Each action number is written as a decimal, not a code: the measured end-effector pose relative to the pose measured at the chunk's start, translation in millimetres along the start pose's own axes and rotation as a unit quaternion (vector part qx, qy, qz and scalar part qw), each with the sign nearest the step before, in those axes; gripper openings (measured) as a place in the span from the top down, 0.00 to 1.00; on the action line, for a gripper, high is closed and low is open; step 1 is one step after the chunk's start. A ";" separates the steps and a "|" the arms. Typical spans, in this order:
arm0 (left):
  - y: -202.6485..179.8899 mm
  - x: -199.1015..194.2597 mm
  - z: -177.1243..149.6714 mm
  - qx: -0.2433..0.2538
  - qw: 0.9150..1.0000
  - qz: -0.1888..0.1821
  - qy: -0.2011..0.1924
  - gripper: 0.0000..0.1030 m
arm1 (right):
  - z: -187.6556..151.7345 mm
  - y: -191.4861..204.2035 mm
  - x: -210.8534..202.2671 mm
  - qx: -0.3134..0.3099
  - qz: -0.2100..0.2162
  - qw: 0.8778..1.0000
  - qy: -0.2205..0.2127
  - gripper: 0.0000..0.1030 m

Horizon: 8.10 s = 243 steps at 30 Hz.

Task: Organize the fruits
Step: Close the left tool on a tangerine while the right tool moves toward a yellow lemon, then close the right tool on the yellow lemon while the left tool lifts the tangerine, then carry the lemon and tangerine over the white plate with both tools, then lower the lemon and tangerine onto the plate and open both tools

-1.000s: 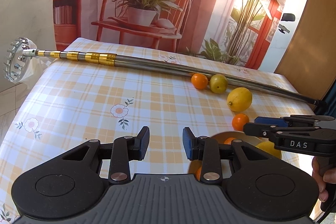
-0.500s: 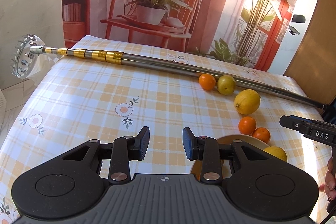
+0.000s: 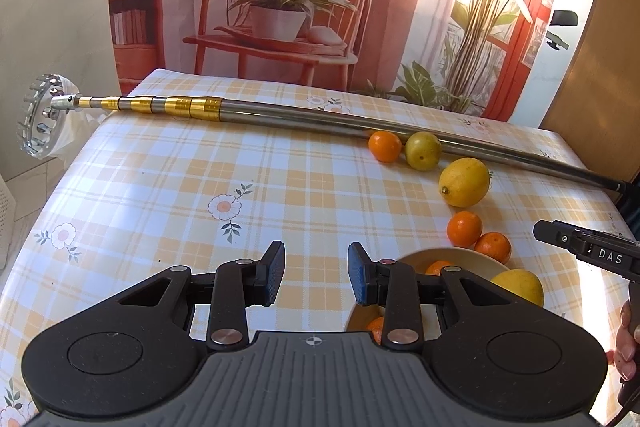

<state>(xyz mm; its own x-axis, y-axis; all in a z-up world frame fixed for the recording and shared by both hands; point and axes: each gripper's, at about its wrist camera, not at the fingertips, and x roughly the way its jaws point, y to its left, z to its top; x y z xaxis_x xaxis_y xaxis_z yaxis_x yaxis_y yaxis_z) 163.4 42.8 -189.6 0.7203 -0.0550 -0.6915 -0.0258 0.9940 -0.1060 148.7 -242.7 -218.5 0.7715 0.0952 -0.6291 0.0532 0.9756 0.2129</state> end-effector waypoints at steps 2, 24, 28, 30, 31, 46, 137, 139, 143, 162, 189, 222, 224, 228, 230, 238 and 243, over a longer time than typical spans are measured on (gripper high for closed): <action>-2.2 -0.3 0.6 0.000 1.000 0.000 0.001 0.65 | -1.6 -2.0 -0.6 0.003 0.001 1.000 -0.001 0.68; -30.3 -2.3 49.7 0.012 0.999 -0.032 -0.034 0.65 | 16.1 -45.8 7.5 0.020 -0.020 0.996 -0.085 0.62; -42.3 4.1 55.8 0.029 0.998 -0.034 -0.034 0.65 | 9.7 -53.2 17.8 0.029 -0.018 0.996 -0.085 0.62; -47.2 8.8 56.9 0.033 0.998 -0.040 -0.030 0.65 | 3.7 -55.0 18.5 0.035 -0.009 0.995 -0.092 0.62; -48.7 11.2 57.0 0.035 0.998 -0.043 -0.027 0.65 | 1.4 -55.7 19.4 0.036 -0.007 0.995 -0.091 0.62; -87.5 81.7 49.3 0.030 0.990 -0.114 0.075 0.65 | -16.5 -58.7 29.0 0.046 -0.013 0.997 -0.066 0.62; 23.2 12.0 1.9 -0.129 0.991 -0.012 -0.027 0.62 | 46.7 59.7 105.3 -0.191 0.011 0.980 0.057 0.18; 22.9 13.8 1.3 -0.129 0.991 -0.012 -0.023 0.62 | 45.0 58.9 111.5 -0.193 0.011 0.979 0.066 0.23; 23.9 16.4 0.7 -0.131 0.991 -0.008 -0.020 0.62 | 43.4 56.8 119.1 -0.187 0.007 0.979 0.083 0.34; 7.4 14.7 -1.2 -0.082 0.995 -0.052 -0.004 0.62 | 46.2 49.2 83.8 -0.149 0.009 0.987 0.056 0.40; -28.7 -8.6 -36.3 0.028 0.989 -0.125 0.077 0.62 | -12.2 43.6 -68.5 -0.030 0.031 0.999 -0.021 0.40; -35.4 20.2 -43.9 0.103 0.988 -0.057 0.095 0.62 | -22.7 40.4 -69.1 -0.018 0.032 0.999 -0.007 0.39; -35.0 21.0 -43.6 0.106 0.988 -0.059 0.092 0.62 | -21.5 40.8 -68.3 -0.019 0.031 0.999 -0.005 0.39; -33.8 22.3 -43.9 0.105 0.989 -0.062 0.085 0.62 | -20.6 43.3 -67.6 -0.023 0.032 0.999 -0.003 0.39; -31.1 20.5 -43.9 0.101 0.989 -0.070 0.085 0.61 | -20.6 44.4 -68.4 -0.025 0.033 0.999 -0.003 0.39; -17.5 -6.1 -40.0 0.062 0.995 -0.069 0.024 0.57 | -19.0 48.7 -67.9 -0.032 0.037 0.999 0.004 0.40; -7.2 -19.4 -32.3 0.032 0.998 -0.050 -0.011 0.57 | -18.1 58.3 -66.1 -0.050 0.041 0.998 0.017 0.39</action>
<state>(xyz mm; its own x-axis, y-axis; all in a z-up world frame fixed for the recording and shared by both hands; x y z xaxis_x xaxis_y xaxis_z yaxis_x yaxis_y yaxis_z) 127.2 33.7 -198.6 0.7322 -0.1533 -0.6636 0.0913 0.9876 -0.1274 89.3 -188.5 -178.1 0.7484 0.1798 -0.6384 -0.0728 0.9790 0.1904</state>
